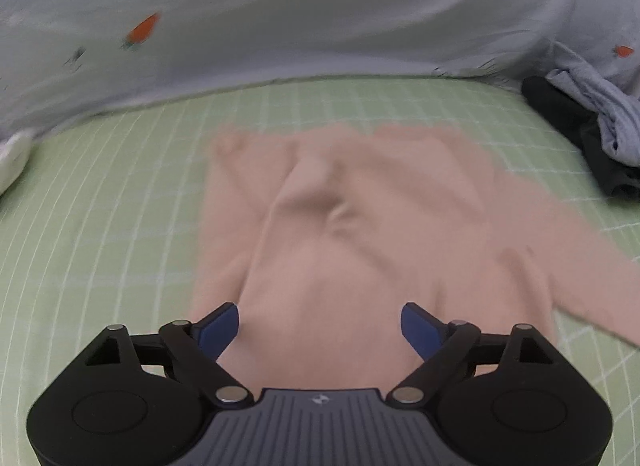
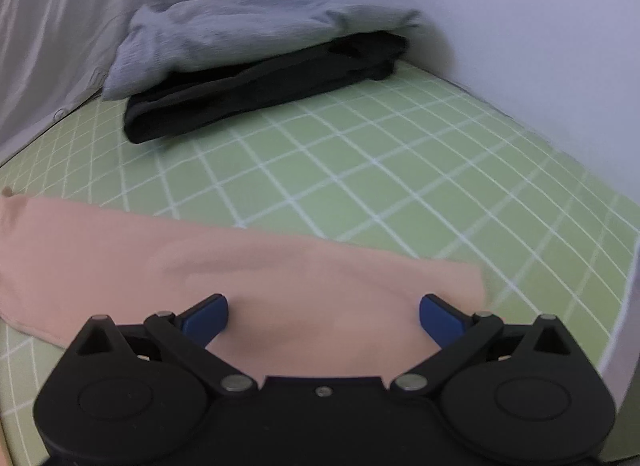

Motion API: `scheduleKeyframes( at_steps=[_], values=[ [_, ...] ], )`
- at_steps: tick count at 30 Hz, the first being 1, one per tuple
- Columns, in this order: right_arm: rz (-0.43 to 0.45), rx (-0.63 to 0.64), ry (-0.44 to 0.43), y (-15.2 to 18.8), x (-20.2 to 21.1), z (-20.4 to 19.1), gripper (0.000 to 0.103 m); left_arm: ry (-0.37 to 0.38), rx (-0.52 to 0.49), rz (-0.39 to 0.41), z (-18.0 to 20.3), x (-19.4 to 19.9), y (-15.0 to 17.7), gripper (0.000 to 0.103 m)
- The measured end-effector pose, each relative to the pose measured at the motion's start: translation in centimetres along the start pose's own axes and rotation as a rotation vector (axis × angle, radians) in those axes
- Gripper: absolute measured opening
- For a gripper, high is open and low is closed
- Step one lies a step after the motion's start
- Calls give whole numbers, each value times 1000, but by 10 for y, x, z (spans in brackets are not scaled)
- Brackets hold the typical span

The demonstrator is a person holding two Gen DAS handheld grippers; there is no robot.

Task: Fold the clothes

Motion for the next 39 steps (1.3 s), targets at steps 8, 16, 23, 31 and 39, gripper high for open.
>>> scheduleKeyframes(
  at_steps=[8,16,23,31,39],
  values=[
    [34,-31,30,4,2,30,103,-41,52,-56,-8,9,28,91],
    [51,-60,17,5,-1,40,103,-30,33,-115,-4,-4,34,101],
    [49,-81,34,3,-1,39,103,-16,51,-127,-7,-8,34,103],
    [52,40,-94,2,6,16,86,-17,50,-123,-7,-9,32,103],
    [30,-55,-272,-16,4,-17,22,-14,45,-120,-7,-9,31,103]
  ],
)
Point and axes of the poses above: each gripper's, at about its wrist camera, not at the fingertips, and x roughly against the way its jaws point, z to its right, y to its underside, the point moved 5 cm from there along -x, roughly the way its jaws point, and after that the axes turned 4 degrees about y, right-handed, at the moved point
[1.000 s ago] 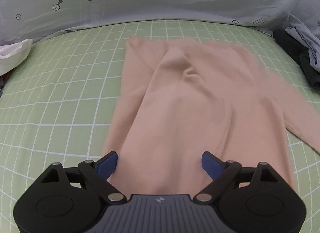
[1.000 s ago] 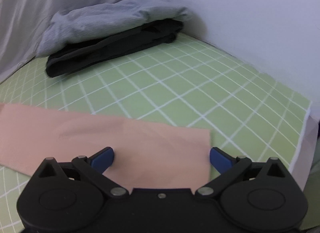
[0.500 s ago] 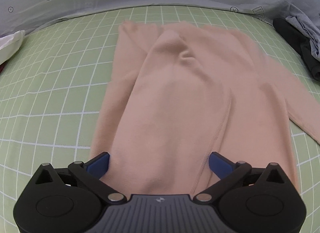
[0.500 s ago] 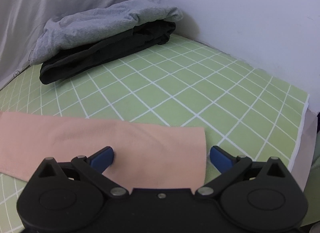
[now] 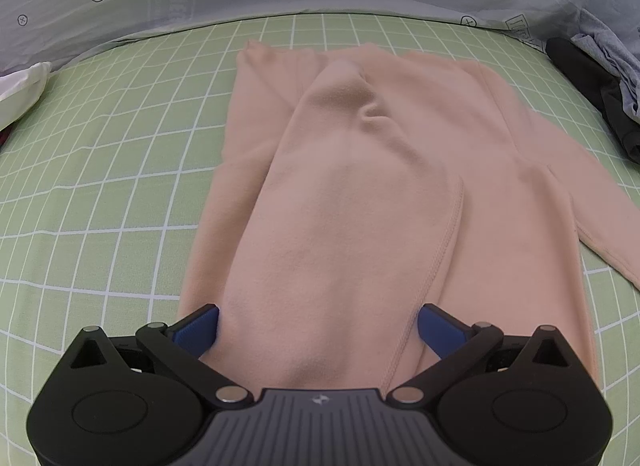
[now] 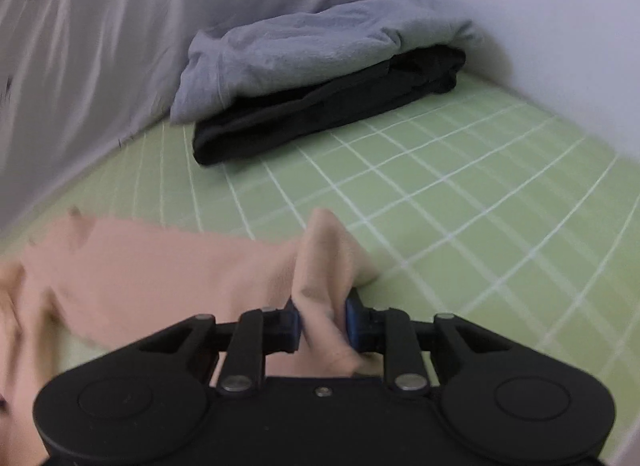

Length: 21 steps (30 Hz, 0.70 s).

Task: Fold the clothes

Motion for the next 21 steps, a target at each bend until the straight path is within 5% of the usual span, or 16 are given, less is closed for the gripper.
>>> scheduleKeyframes(
  at_steps=[5,13,16,18,21],
  values=[
    [-77,-63,-166,-10,-16,-43,13,1,-1,2,0,0,-1,103],
    [-97,321,-554,-7,13,-193,15,1,-2,5,2,-1,-2,103],
    [-158,473,-566,15,10,-227,36,2,-3,6,2,-1,-2,103],
    [-143,492,-545,20,14,-227,69,3,-3,6,2,-1,-3,103],
    [-98,469,-495,16,18,-213,100,3,0,-1,2,-1,-3,103]
  ],
)
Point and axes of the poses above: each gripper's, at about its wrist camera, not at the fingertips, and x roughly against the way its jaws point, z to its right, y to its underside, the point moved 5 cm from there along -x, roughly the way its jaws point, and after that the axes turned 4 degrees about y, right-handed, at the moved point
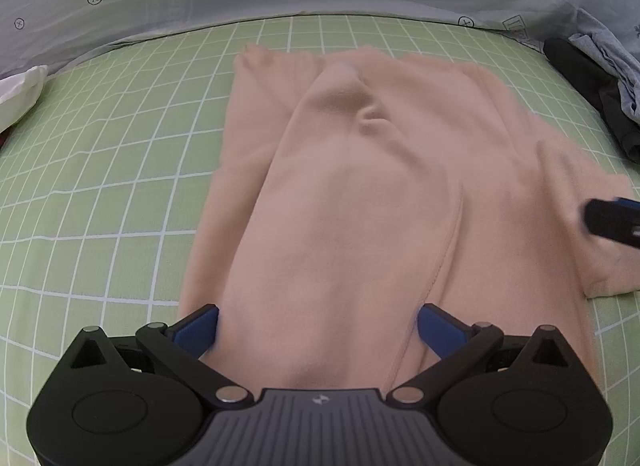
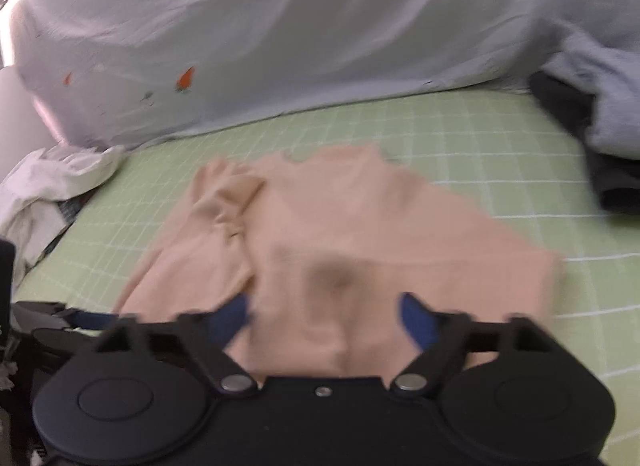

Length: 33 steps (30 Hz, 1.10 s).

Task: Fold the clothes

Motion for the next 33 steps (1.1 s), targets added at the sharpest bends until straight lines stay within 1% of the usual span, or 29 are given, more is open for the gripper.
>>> scheduleKeyframes(
  at_steps=[4,7,9,12,15,17,20,24,26,27,28,29,30,31,32,33],
  values=[
    [54,-43,123,6,16,31,102,-4,0,-12,1,0,-1,103],
    [49,-95,241,12,19,60,103,-17,-8,-18,2,4,-3,103],
    [36,-137,288,22,21,75,103,-30,-30,8,5,13,-6,103],
    [35,-193,352,35,30,94,103,-35,-96,75,14,30,-13,103],
    [30,-220,397,44,35,106,103,16,-151,112,31,42,-19,103],
    [22,-234,422,50,38,113,103,57,-171,126,42,46,-20,103],
    [12,-236,456,55,39,121,103,120,-232,133,65,48,-19,103],
    [8,-253,466,58,38,125,103,198,-329,136,93,47,-12,103],
    [3,-257,470,60,38,127,103,213,-370,134,104,44,-10,101],
    [1,-260,473,60,38,128,103,214,-389,134,108,42,-9,95],
    [-2,-262,475,61,38,128,103,209,-404,129,111,39,-9,79],
    [-4,-264,476,62,38,129,103,202,-417,121,113,34,-10,69],
    [-6,-266,478,63,38,129,103,200,-421,109,115,30,-10,54],
    [-8,-268,480,63,38,130,103,203,-416,96,115,26,-10,44],
    [-10,-270,481,64,39,131,103,206,-411,82,115,22,-10,39],
    [-12,-273,483,65,39,131,103,213,-400,76,114,19,-10,31]
  ],
)
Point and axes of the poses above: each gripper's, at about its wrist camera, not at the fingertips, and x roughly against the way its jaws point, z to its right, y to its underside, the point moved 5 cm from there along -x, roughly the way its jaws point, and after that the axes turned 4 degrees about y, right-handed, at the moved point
